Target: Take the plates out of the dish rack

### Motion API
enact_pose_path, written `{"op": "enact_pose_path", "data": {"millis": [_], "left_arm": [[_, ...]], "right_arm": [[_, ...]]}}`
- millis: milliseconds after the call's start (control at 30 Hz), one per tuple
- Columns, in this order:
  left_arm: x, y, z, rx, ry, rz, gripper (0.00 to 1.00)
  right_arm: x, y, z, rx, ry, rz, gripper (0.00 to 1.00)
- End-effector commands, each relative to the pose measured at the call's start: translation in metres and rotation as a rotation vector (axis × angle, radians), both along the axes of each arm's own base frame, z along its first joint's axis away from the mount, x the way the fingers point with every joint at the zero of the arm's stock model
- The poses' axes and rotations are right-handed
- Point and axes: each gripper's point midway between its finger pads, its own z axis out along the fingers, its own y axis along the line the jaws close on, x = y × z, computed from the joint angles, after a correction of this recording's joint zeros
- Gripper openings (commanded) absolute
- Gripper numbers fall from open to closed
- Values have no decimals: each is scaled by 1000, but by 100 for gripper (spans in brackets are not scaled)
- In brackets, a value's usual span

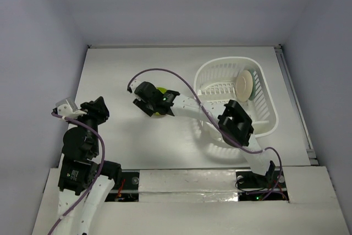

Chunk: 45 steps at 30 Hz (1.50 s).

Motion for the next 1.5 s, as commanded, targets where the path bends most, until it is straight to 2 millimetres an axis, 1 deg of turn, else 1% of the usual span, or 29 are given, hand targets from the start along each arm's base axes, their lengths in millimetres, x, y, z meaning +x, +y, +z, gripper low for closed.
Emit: {"op": "enact_pose_path", "data": {"millis": [0, 33, 67, 100, 133, 167, 200, 233, 267, 300, 333, 367, 433, 467, 500, 533, 567, 600, 667, 700, 733, 800, 833, 967, 1000, 1100, 1233, 1300, 1467], "left_arm": [[-5, -1, 18, -17, -58, -12, 39], [-5, -1, 19, -16, -60, -13, 39], [-5, -1, 18, -16, -58, -13, 39], [-5, -1, 18, -14, -58, -15, 39], [-5, -2, 18, -15, -58, -19, 39], [-4, -3, 17, -12, -56, -22, 39], [-4, -4, 17, -10, -57, -27, 38], [-4, -6, 17, -8, -59, -40, 38], [-4, -7, 17, -7, -62, -48, 37], [-3, -9, 17, -2, -61, -57, 36], [-3, -12, 18, -1, -69, -72, 35], [-2, -13, 18, 1, -67, -78, 33], [-2, -15, 19, 4, -75, -91, 28], [-2, -16, 19, 4, -75, -96, 26], [-2, -16, 18, 5, -73, -96, 24], [-2, -17, 19, 6, -76, -100, 24], [-1, -17, 18, 7, -73, -104, 24], [-1, -18, 19, 6, -75, -104, 24], [-1, -18, 18, 9, -70, -107, 25], [-1, -20, 18, 8, -72, -116, 26], [-1, -20, 17, 10, -70, -116, 27], [-1, -20, 17, 9, -69, -116, 28], [-1, -20, 18, 8, -72, -116, 29], [-1, -21, 17, 9, -70, -119, 30], [-1, -21, 17, 9, -70, -119, 31], [-1, -21, 18, 9, -72, -119, 33], [-2, -22, 18, 10, -71, -125, 33], [-1, -22, 18, 8, -72, -125, 33], [-1, -22, 18, 8, -73, -125, 34]], "right_arm": [[5, -12, 71, 118, -101, -79, 51], [4, -17, 79, 127, -111, -93, 51], [9, -27, 87, 146, -125, -135, 51], [6, -36, 115, 198, -149, -156, 50], [14, -59, 108, 180, -147, -199, 47], [18, -71, 120, 255, -145, -268, 36], [17, -93, 156, 339, -173, -308, 28], [27, -130, 140, 323, -157, -385, 11], [31, -149, 146, 391, -145, -446, 4], [34, -171, 151, 428, -143, -494, 0], [31, -202, 177, 508, -169, -542, 0], [40, -244, 152, 510, -144, -650, 0], [41, -287, 147, 549, -139, -738, 0], [42, -322, 158, 603, -166, -812, 0], [37, -339, 139, 585, -145, -852, 0], [36, -352, 135, 590, -141, -882, 0], [36, -373, 136, 620, -139, -924, 0], [33, -382, 124, 613, -118, -947, 2], [30, -395, 114, 616, -91, -975, 16], [32, -410, 111, 617, -90, -1015, 24], [31, -416, 102, 611, -74, -1032, 37], [29, -422, 100, 632, -58, -1037, 45], [28, -429, 96, 636, -58, -1055, 53], [29, -440, 90, 641, -47, -1083, 56], [31, -442, 83, 629, -31, -1096, 56], [36, -448, 73, 637, -8, -1113, 56], [44, -447, 58, 639, 21, -1111, 56], [48, -451, 53, 631, 28, -1123, 56], [55, -452, 57, 633, 3, -1115, 56]]}}
